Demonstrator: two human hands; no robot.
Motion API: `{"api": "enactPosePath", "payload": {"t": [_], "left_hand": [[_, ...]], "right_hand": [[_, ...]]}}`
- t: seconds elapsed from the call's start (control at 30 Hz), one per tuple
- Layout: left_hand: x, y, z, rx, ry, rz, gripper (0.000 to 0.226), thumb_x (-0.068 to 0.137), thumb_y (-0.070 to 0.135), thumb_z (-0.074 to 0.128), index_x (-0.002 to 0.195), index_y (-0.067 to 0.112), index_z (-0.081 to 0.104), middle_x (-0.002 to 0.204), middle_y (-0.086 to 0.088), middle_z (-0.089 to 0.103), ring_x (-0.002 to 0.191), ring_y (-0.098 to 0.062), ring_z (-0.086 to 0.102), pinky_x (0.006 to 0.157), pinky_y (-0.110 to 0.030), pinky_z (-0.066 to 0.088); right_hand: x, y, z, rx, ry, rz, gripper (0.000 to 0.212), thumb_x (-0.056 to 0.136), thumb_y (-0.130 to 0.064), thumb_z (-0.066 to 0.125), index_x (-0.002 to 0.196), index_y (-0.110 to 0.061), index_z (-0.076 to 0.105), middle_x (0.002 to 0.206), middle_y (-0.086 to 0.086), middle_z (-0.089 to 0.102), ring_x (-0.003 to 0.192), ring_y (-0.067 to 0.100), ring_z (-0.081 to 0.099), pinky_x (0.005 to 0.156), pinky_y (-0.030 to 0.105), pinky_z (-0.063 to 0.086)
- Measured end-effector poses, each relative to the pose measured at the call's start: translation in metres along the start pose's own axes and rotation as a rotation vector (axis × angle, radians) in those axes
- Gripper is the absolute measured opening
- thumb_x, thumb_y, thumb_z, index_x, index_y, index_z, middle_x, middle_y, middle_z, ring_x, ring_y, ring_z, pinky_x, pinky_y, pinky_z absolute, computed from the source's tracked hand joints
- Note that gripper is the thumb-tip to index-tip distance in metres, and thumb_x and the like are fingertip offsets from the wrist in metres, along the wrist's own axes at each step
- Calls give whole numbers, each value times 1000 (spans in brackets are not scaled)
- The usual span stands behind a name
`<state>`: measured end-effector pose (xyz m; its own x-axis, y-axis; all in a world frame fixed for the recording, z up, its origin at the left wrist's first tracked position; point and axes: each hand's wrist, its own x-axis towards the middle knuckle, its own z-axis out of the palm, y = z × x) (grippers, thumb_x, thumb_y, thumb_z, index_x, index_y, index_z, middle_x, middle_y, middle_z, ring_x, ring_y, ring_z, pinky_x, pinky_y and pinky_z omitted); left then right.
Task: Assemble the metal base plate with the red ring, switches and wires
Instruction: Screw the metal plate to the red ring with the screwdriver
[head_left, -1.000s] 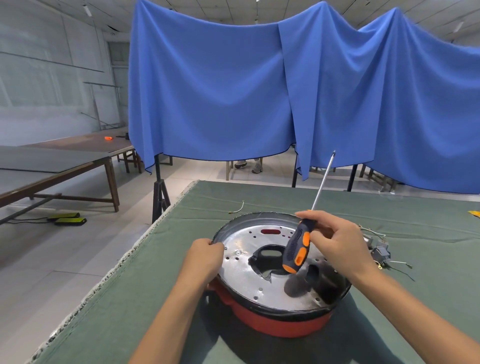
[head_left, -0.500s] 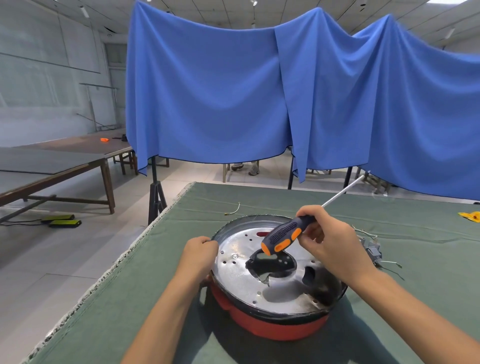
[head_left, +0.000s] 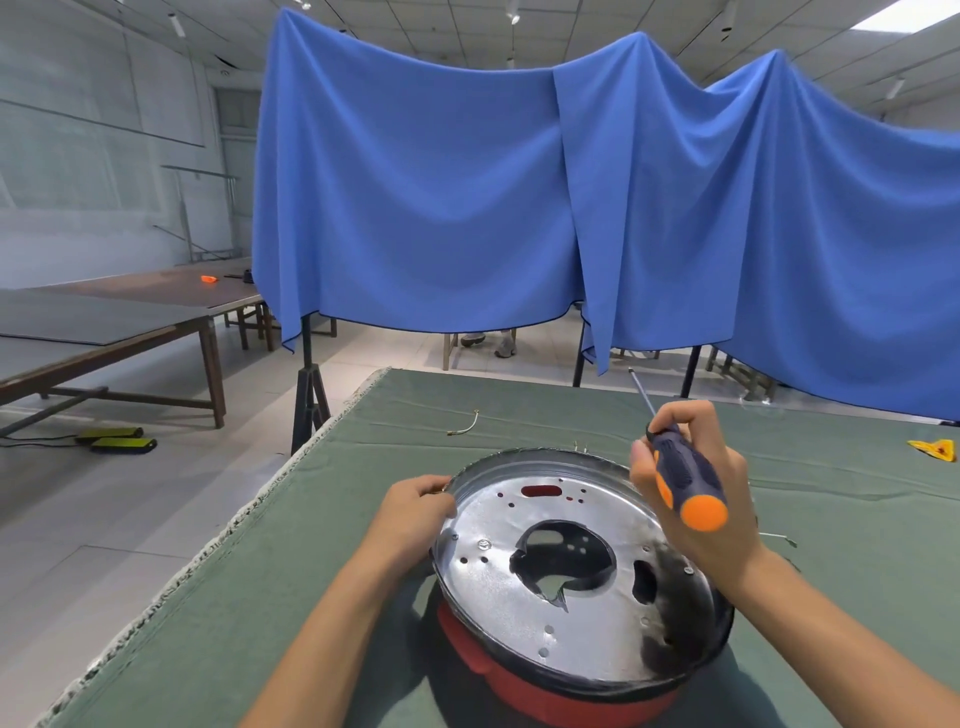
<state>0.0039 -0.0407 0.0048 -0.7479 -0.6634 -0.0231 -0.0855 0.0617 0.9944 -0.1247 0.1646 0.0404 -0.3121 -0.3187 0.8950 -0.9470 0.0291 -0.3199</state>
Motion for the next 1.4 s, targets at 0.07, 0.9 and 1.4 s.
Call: {"api": "enactPosePath", "payload": {"t": [0.07,0.9,1.4], "left_hand": [[-1,3,-1,29,27,9,30,79,-10,50,68,12,68,58,-1,60,38,-3,51,42,-13,42],[-3,21,-18,521,-122,-26,20,86,25,56,68,17,54,49,6,44,48,-15,41,50,-20,40],[-11,26,-16,631,-259,-103,19,79,2,43,83,10,59,42,1,40,27,-13,38,34,-16,36]], "right_hand": [[2,-5,2,52,26,38,25,84,-38,58,92,-23,40,62,0,53,47,14,53,43,22,45],[25,-25,7,671,338,672,25,86,-29,48,71,-9,50,49,12,62,33,21,51,36,18,39],[30,-22,25,718,346,783,30,91,-28,50,65,-12,54,37,5,51,29,17,45,32,16,34]]}}
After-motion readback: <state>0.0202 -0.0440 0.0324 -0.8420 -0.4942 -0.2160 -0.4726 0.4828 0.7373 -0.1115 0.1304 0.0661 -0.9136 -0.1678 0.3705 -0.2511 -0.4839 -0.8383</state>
